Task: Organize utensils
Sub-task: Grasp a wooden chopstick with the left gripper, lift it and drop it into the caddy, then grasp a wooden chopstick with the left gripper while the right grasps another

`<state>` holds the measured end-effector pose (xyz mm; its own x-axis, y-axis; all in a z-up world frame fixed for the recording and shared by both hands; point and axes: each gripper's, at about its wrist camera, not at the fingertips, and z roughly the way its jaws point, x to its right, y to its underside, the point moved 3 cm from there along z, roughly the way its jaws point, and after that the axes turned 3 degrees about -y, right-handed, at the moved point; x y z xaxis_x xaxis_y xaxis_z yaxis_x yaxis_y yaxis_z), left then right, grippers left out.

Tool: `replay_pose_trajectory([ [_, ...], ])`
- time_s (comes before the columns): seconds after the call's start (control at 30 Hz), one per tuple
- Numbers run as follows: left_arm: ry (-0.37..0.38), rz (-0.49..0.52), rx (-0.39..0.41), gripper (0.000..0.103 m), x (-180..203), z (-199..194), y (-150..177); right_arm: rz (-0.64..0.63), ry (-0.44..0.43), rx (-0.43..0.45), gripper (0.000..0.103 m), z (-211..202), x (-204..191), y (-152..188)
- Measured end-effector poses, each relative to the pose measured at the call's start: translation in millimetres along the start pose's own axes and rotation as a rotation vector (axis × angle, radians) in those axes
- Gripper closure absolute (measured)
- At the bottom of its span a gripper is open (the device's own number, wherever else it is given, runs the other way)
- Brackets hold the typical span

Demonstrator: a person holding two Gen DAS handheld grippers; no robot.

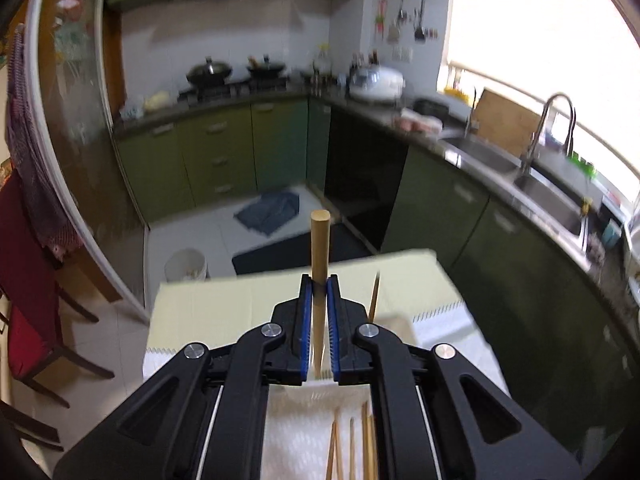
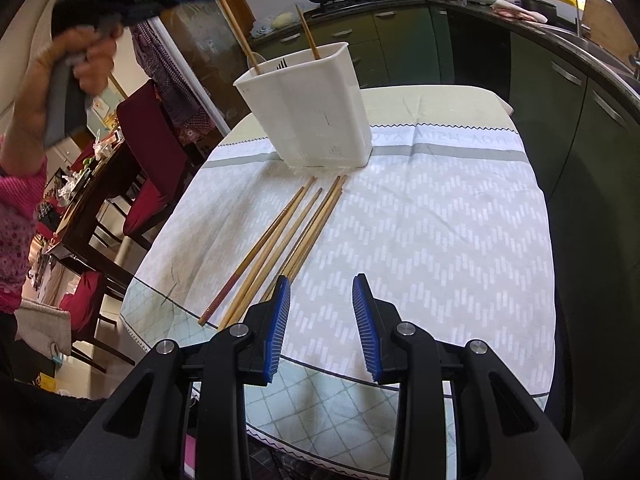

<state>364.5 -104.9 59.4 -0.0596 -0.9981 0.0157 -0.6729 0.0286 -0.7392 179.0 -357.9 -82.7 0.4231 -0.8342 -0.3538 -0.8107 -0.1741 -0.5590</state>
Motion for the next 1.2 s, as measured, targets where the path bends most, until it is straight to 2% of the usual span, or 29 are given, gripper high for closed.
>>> replay_pose_trajectory([
  [0.17, -0.004, 0.020, -0.060, 0.093, -4.4, 17.7, 20.1, -0.009, 0.000, -0.011, 0.070, 5.1, -7.1, -1.6],
  [0.27, 0.002, 0.024, -0.053, 0.074, -7.2, 12.2, 23.1, -0.020, 0.001, -0.019, 0.070, 7.9, -13.1, -2.5],
  [0.3, 0.006, 0.026, -0.048, 0.072, -8.2, 7.8, 23.1, -0.023, 0.002, -0.020, 0.070, 8.5, -15.2, -2.8],
  [0.47, 0.036, 0.045, -0.016, 0.068, -16.6, -24.4, 29.0, -0.021, 0.008, -0.027, 0.070, 11.2, -18.2, -5.8],
  [0.57, 0.043, 0.066, -0.035, 0.066, -23.2, -38.0, 48.5, -0.012, 0.010, -0.035, 0.070, 15.9, -18.2, -7.3],
  [0.7, 0.033, 0.111, -0.136, 0.066, -28.8, -32.7, 99.3, 0.008, 0.025, -0.050, 0.070, 26.7, -15.7, -12.7],
  [0.87, 0.040, 0.173, -0.309, 0.066, -28.9, 8.2, 179.1, 0.075, 0.058, -0.073, 0.070, 47.8, -4.1, -26.8],
  [0.93, 0.067, 0.153, -0.385, 0.066, -29.8, 30.3, 204.5, 0.089, 0.049, -0.092, 0.070, 56.5, -4.0, -29.8],
  [1.0, 0.083, 0.135, -0.437, 0.066, -27.4, 51.5, 218.4, 0.088, 0.059, -0.098, 0.070, 60.8, -5.2, -30.6],
  [1.2, 0.100, 0.161, -0.485, 0.066, -8.3, 88.5, 232.1, 0.092, 0.081, -0.116, 0.070, 68.2, -4.3, -32.0],
])
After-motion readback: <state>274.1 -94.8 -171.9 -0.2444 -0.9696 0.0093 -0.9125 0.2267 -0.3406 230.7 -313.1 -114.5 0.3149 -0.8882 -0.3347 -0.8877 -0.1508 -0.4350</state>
